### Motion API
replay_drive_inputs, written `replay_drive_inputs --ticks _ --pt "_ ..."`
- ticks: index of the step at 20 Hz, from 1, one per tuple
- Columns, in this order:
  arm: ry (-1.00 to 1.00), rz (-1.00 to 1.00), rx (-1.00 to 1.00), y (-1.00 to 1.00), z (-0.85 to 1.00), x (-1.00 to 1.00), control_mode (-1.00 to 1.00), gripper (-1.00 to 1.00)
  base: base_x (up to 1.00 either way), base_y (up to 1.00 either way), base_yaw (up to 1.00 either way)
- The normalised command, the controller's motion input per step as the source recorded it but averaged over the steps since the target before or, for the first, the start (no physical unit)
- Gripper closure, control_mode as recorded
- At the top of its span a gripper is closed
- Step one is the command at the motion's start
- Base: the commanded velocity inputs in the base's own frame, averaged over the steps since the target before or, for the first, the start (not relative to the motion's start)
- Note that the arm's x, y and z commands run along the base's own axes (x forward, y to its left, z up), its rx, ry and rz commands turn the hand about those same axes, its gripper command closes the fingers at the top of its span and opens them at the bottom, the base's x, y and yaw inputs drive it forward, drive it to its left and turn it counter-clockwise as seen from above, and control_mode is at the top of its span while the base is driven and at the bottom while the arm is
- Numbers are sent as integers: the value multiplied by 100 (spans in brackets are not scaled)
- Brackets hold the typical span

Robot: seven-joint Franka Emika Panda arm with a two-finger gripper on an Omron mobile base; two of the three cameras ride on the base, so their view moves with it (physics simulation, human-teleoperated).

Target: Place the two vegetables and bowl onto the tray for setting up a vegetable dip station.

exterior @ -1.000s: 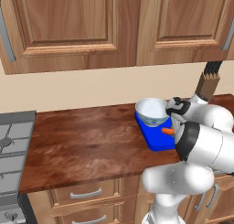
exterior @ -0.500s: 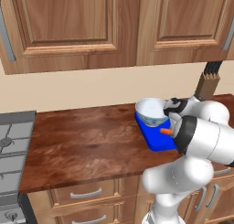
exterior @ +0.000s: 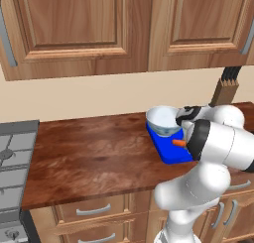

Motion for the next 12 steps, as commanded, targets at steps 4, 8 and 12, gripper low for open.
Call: replay_drive_inputs --ticks 4,8,12 --pt "0 4 0 0 -12 4 -100 -100 0 0 0" --pt "0 4 0 -1 -6 0 -100 -100 0 0 0" --pt "0 2 0 -7 0 0 -100 -100 0 0 0"
